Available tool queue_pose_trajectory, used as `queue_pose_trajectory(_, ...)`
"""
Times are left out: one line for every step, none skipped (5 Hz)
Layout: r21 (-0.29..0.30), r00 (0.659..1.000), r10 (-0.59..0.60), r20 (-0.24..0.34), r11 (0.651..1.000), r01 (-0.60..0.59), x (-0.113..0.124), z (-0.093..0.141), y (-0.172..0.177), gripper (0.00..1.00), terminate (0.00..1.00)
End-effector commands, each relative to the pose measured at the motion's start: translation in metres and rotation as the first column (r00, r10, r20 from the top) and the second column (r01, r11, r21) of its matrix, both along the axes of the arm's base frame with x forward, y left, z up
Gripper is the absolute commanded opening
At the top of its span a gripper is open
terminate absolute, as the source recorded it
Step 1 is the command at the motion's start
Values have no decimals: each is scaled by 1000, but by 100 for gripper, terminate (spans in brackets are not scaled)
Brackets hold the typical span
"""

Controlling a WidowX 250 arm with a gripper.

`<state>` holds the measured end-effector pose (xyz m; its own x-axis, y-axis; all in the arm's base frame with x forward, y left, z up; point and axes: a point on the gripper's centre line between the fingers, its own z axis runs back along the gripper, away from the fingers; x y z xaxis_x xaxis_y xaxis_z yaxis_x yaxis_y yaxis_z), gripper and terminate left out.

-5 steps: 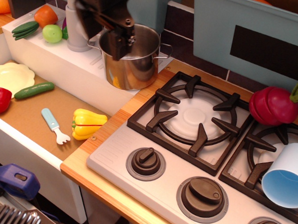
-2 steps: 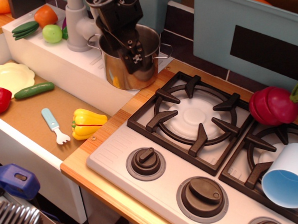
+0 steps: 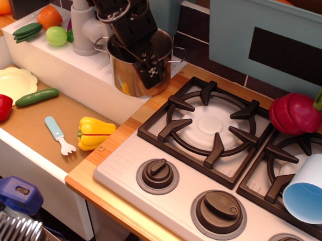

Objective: Put pot or pan on stove

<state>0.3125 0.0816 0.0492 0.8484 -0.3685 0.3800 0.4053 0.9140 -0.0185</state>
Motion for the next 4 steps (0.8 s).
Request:
queue_pose_trajectory(29, 999, 28, 38, 999, -30, 10, 7, 4, 0, 0)
queue_pose_trajectory(25, 999, 42, 7, 999, -42, 11, 7, 4, 0, 0)
queue_pose_trajectory(46, 997, 78, -8, 996, -77, 15, 12, -4, 0, 0)
queue_pose_trajectory(58, 991, 129, -38, 990, -127, 21, 17, -14, 0, 0)
